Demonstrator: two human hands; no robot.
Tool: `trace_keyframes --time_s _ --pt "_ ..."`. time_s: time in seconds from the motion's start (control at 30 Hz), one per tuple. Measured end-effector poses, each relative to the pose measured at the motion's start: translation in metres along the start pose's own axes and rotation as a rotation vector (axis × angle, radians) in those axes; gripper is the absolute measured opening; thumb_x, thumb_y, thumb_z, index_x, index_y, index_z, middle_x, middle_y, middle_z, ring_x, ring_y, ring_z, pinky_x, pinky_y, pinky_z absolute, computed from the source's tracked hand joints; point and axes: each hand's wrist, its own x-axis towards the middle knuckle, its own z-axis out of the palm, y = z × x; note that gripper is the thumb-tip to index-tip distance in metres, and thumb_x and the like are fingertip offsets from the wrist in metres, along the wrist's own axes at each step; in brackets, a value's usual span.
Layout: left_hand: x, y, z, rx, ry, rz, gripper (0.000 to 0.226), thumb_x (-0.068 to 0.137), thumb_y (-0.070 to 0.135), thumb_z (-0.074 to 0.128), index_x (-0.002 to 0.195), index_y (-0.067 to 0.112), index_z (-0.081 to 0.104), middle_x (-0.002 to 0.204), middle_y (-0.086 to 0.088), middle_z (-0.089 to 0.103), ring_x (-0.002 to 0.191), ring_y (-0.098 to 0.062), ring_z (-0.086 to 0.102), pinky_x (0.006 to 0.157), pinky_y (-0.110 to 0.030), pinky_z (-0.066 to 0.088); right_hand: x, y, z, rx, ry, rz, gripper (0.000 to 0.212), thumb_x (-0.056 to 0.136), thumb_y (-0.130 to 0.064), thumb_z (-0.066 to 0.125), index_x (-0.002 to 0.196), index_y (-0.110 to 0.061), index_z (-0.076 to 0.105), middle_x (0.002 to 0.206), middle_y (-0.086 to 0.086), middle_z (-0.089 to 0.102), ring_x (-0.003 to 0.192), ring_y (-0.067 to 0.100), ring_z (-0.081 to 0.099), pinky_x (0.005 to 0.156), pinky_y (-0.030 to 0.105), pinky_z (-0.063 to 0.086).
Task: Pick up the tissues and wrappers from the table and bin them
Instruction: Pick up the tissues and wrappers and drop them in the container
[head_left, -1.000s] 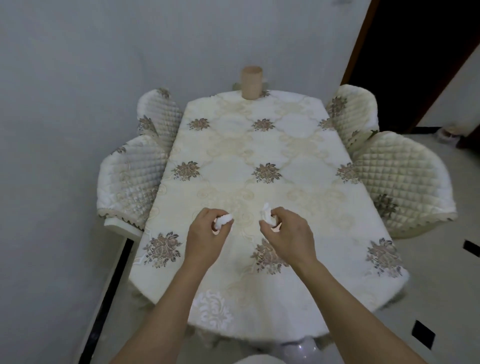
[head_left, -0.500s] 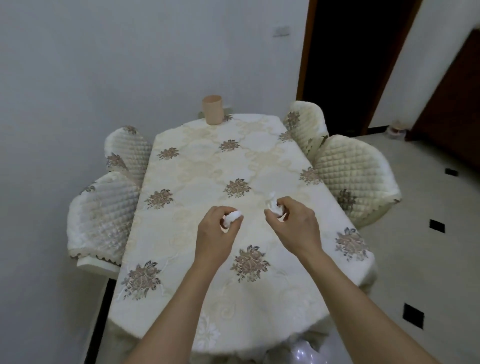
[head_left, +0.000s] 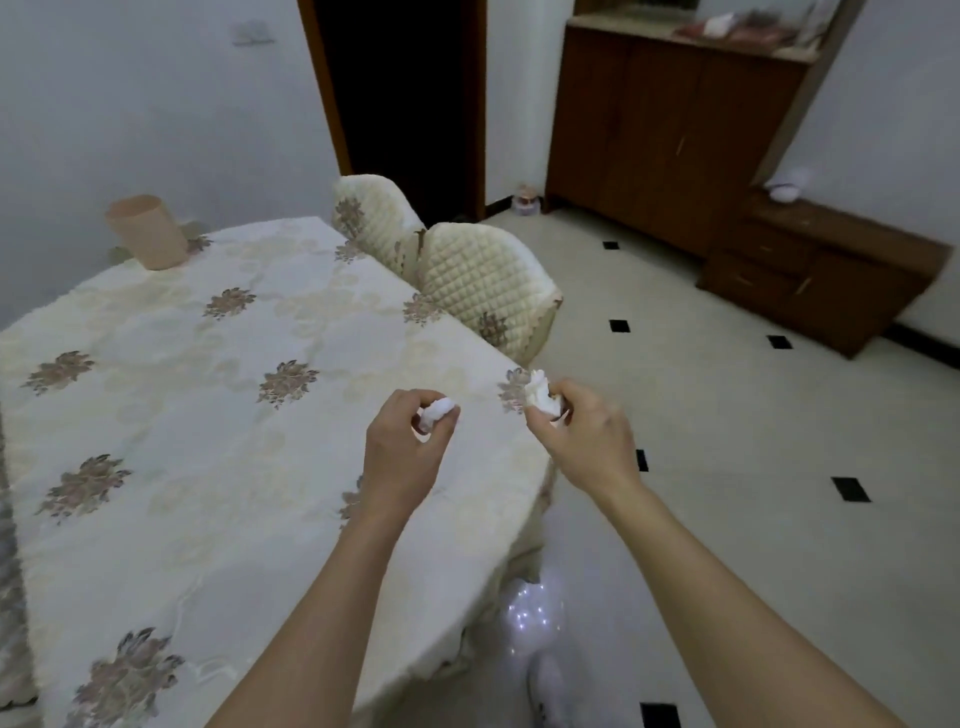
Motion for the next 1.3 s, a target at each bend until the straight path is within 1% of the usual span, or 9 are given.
trace_keyframes --time_s 0.17,0.33,0.43,0.57,0.67,0.77,0.97,1.17,1.3 --pt "-0.010 0.018 0.040 -0.037 -0.118 0.111 0.004 0.086 0.018 0.071 0.088 0.018 0.068 0.086 0.004 0.064 0.075 -0.010 0.055 0.068 -0.012 0.040 -0.024 0.036 -0.038 -0.049 0.096 0.105 0.026 0.080 -0.039 0.066 0.068 -0.021 0.051 0.060 -0.002 0.051 0.063 0.020 0.050 0.053 0.031 0.032" --pt "-0.016 0.031 0.081 -0.053 -0.207 0.147 0.008 0.087 0.021 0.070 0.091 0.014 0.067 0.087 0.001 0.063 0.077 -0.012 0.054 0.071 -0.020 0.043 -0.038 0.072 -0.059 -0.102 0.187 0.176 0.034 0.083 -0.045 0.062 0.067 -0.017 0.051 0.060 0.000 0.051 0.061 0.021 0.051 0.053 0.035 0.041" --pt "-0.013 0.041 0.103 -0.071 -0.246 0.167 0.007 0.086 0.018 0.070 0.089 0.013 0.067 0.085 0.006 0.063 0.077 -0.011 0.054 0.071 -0.013 0.040 -0.034 0.093 -0.068 -0.116 0.202 0.220 0.033 0.082 -0.046 0.062 0.068 -0.018 0.054 0.061 -0.001 0.055 0.062 0.019 0.053 0.055 0.035 0.044" --pt "0.004 0.051 0.139 -0.079 -0.282 0.174 0.005 0.086 0.019 0.071 0.090 0.018 0.068 0.083 0.016 0.059 0.079 -0.011 0.056 0.073 -0.019 0.043 -0.014 0.124 -0.078 -0.102 0.202 0.257 0.029 0.081 -0.045 0.062 0.070 -0.019 0.055 0.062 -0.002 0.055 0.062 0.017 0.053 0.055 0.032 0.042" --pt "0.026 0.061 0.174 -0.055 -0.309 0.178 0.003 0.087 0.022 0.070 0.087 0.021 0.067 0.081 0.019 0.058 0.078 -0.009 0.056 0.070 -0.016 0.042 0.014 0.151 -0.085 -0.084 0.216 0.276 0.032 0.082 -0.046 0.061 0.069 -0.018 0.054 0.061 -0.002 0.054 0.061 0.015 0.053 0.054 0.031 0.040" --pt "0.054 0.069 0.218 -0.037 -0.316 0.175 0.005 0.087 0.022 0.070 0.085 0.018 0.068 0.082 0.014 0.061 0.079 -0.009 0.056 0.067 -0.011 0.040 0.054 0.183 -0.094 -0.066 0.216 0.283 0.037 0.084 -0.050 0.059 0.070 -0.017 0.055 0.061 0.000 0.055 0.061 0.017 0.054 0.055 0.032 0.042" --pt "0.116 0.099 0.316 0.015 -0.247 0.143 0.007 0.086 0.019 0.070 0.080 0.017 0.067 0.078 0.012 0.060 0.074 -0.008 0.055 0.063 -0.015 0.038 0.150 0.256 -0.128 -0.064 0.180 0.258 0.035 0.084 -0.047 0.060 0.070 -0.017 0.053 0.062 -0.001 0.054 0.061 0.016 0.053 0.057 0.033 0.045" --pt "0.169 0.131 0.387 0.030 -0.210 0.084 0.009 0.087 0.019 0.070 0.080 0.019 0.064 0.080 0.013 0.057 0.075 0.004 0.053 0.065 -0.006 0.035 0.245 0.312 -0.166 -0.064 0.150 0.213 0.043 0.088 -0.051 0.055 0.064 -0.017 0.047 0.059 -0.001 0.050 0.059 0.016 0.051 0.055 0.033 0.044" --pt "0.196 0.133 0.412 0.058 -0.182 0.043 0.010 0.086 0.018 0.069 0.077 0.018 0.065 0.083 0.004 0.063 0.076 -0.007 0.055 0.065 -0.008 0.036 0.293 0.333 -0.172 -0.040 0.115 0.200 0.038 0.085 -0.046 0.058 0.065 -0.016 0.048 0.059 0.000 0.051 0.060 0.017 0.052 0.054 0.032 0.041"
